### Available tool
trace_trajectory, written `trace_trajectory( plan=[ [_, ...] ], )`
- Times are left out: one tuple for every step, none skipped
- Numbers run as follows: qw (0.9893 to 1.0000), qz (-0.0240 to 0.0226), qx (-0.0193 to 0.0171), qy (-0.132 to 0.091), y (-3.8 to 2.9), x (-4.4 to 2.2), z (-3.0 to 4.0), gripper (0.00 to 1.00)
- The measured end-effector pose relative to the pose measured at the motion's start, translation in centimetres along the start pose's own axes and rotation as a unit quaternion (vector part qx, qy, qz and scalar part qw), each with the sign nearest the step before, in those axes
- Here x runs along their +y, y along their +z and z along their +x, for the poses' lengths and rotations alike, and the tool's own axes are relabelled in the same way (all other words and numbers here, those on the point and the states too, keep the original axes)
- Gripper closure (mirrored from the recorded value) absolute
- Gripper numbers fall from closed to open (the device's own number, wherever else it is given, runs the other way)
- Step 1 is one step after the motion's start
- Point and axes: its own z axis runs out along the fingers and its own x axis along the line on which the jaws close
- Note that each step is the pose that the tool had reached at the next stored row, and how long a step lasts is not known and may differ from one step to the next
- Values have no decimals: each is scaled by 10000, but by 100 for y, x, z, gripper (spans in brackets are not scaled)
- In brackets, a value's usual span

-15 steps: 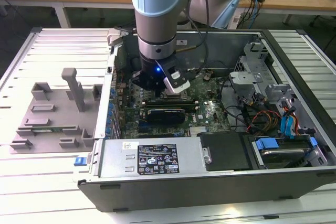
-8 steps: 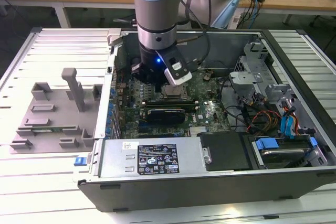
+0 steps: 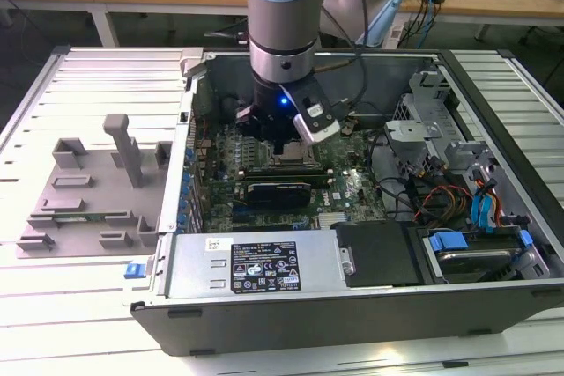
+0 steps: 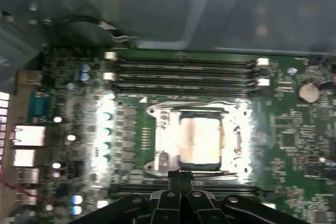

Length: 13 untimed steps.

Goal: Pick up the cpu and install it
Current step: 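Install the second cpu locking lever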

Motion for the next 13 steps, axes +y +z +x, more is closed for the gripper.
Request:
trace_trajectory(
  plan=[
    [10000, 0, 0, -1, 5, -2, -99, 89],
    [10000, -1, 0, -1, 10, 8, -137, 89],
    [10000, 0, 0, -1, 18, 34, -164, 89],
    [10000, 0, -1, 0, 26, 62, -176, 89],
    [10000, 0, 0, -1, 33, 95, -184, 89],
    [10000, 0, 0, -1, 37, 112, -186, 89],
    [10000, 1, 0, -1, 40, 129, -187, 89],
    [10000, 5, 0, -2, 33, 141, -189, 89],
    [10000, 5, 0, -1, 18, 144, -189, 89],
    [10000, 5, 0, -1, 12, 146, -189, 89],
    [10000, 6, 0, -1, 11, 146, -189, 89],
    [10000, 6, 0, -1, 12, 147, -189, 89],
    [10000, 7, 0, -1, 11, 148, -189, 89]
  ],
)
